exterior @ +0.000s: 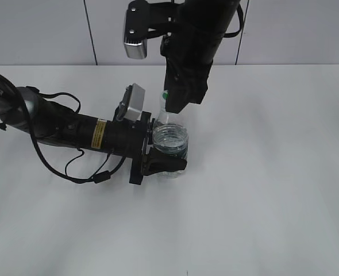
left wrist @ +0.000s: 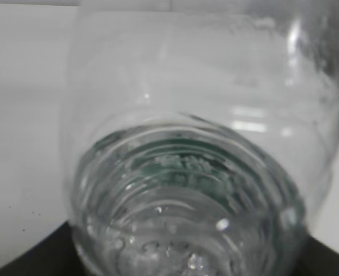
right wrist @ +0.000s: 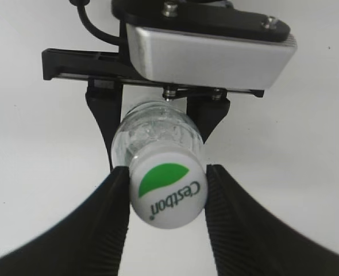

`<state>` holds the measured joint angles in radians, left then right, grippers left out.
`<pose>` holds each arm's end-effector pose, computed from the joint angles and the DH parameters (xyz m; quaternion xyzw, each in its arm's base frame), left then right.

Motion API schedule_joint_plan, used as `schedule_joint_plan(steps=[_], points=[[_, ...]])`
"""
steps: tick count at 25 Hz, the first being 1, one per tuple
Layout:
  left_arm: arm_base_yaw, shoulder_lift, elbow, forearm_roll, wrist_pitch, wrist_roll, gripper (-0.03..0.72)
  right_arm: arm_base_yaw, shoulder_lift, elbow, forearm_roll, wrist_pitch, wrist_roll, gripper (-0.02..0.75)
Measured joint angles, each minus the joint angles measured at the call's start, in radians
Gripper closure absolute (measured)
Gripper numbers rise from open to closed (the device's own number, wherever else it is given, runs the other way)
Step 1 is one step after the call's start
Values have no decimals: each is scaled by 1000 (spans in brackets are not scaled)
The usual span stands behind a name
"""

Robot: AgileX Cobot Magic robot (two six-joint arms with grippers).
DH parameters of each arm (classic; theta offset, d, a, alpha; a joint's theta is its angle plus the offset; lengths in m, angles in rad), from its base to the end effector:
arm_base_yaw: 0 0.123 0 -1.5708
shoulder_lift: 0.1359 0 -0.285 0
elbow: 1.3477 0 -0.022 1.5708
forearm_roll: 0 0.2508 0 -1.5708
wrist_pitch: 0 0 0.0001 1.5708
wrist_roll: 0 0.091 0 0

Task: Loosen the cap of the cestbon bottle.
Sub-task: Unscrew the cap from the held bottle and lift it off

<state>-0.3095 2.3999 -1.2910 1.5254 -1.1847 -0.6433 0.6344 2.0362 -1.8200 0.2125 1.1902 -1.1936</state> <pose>0.3603 -0.2036 0.0555 0.5694 0.5704 -0.4446 0.3908 0.3403 0.2725 0.2613 -0.7649 0.6235 0.0642 0.1482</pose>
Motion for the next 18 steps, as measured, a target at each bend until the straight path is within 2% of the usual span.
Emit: schedule_joint_plan(steps=[12,18], points=[[0,0,0,0,0,-5,274,0,1,0,13,12,-1,293],[0,0,0,0,0,-5,274,0,1,-4,17,16,31,278]])
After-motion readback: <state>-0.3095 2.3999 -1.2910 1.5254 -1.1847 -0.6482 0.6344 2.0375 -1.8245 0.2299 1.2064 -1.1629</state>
